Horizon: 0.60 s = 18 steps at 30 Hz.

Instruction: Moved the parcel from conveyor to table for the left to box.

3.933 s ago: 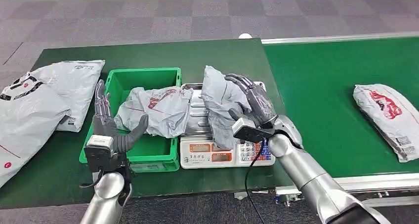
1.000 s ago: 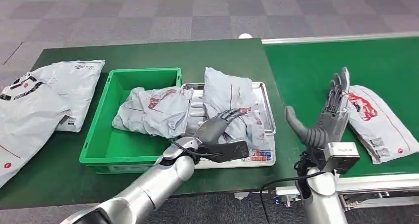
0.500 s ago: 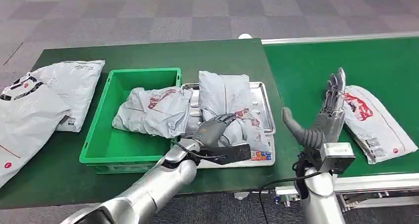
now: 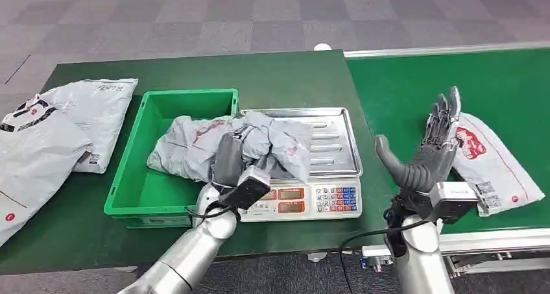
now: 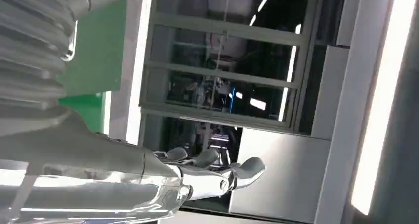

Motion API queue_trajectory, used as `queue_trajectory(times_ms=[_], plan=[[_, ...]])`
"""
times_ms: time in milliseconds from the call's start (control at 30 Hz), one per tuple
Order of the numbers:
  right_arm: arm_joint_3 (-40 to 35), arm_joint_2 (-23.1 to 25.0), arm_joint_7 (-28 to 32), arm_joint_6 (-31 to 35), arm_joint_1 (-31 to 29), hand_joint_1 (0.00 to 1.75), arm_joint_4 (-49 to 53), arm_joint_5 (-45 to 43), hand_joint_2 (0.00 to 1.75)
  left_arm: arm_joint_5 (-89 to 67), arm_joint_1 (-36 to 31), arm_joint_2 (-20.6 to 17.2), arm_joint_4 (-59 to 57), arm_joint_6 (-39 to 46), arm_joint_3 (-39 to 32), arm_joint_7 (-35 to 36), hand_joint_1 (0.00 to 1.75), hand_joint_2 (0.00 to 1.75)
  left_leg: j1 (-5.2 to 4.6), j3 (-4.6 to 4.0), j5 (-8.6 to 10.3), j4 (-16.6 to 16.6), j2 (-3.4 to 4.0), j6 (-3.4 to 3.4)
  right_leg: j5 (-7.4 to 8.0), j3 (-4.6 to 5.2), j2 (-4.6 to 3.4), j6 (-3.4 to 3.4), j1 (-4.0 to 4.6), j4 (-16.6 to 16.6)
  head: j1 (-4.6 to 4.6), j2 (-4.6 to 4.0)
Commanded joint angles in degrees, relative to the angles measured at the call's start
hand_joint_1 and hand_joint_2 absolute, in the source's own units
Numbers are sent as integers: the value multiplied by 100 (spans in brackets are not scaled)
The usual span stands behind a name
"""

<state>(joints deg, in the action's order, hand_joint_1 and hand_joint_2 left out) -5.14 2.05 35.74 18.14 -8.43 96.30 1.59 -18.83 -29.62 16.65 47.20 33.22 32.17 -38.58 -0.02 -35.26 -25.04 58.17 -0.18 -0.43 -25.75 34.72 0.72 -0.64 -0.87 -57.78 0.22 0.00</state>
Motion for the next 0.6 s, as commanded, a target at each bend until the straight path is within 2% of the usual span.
queue_trajectory(times_ms=[33, 133, 200, 300, 367, 467, 600], plan=[[-41, -177, 73, 69, -95, 0, -360, -110, 175, 910, 477, -1010, 2727, 583, 109, -142, 175, 175, 6, 19, -7, -7, 28, -5, 3, -11, -31, 6, 6, 10, 0, -2], [-1, -176, 88, 83, -47, 0, -285, -134, 175, 656, 457, -1059, 2803, 678, -146, -142, 175, 175, 7, 20, -7, -7, 26, -6, 1, -11, -29, 8, 7, 9, 0, 0], [25, -137, 101, 105, 7, 0, -213, -126, 175, 254, 487, -888, 2688, 678, -800, -142, 175, 175, 8, 21, -5, -9, 19, -5, 1, -14, -22, 6, 9, 13, 0, 0], [22, -130, 103, 107, 30, 0, -188, -123, 175, 322, 432, -945, 2660, 678, -804, -142, 175, 175, 7, 20, -5, -7, 20, -3, 1, -13, -22, 5, 7, 11, 0, 0], [27, -107, 112, 133, 57, 0, -164, -107, 175, 383, 375, -822, 2527, 678, -1325, -142, 175, 175, 9, 26, -6, -10, 22, -3, 2, -20, -25, 6, 9, 17, 0, 0], [-10, -107, 131, 144, 66, 0, -187, -61, 175, 517, 204, -910, 2838, 678, -2011, -142, 175, 175, 6, 16, -3, -6, 20, -4, 2, -8, -21, 6, 6, 7, 0, 0], [-28, -109, 135, 148, 50, 0, -214, -58, 175, 482, 139, -959, 2943, 678, -2220, -142, 175, 175, 11, 11, -7, 2, 30, -6, 4, -2, -34, 10, 12, 4, 0, -2]])
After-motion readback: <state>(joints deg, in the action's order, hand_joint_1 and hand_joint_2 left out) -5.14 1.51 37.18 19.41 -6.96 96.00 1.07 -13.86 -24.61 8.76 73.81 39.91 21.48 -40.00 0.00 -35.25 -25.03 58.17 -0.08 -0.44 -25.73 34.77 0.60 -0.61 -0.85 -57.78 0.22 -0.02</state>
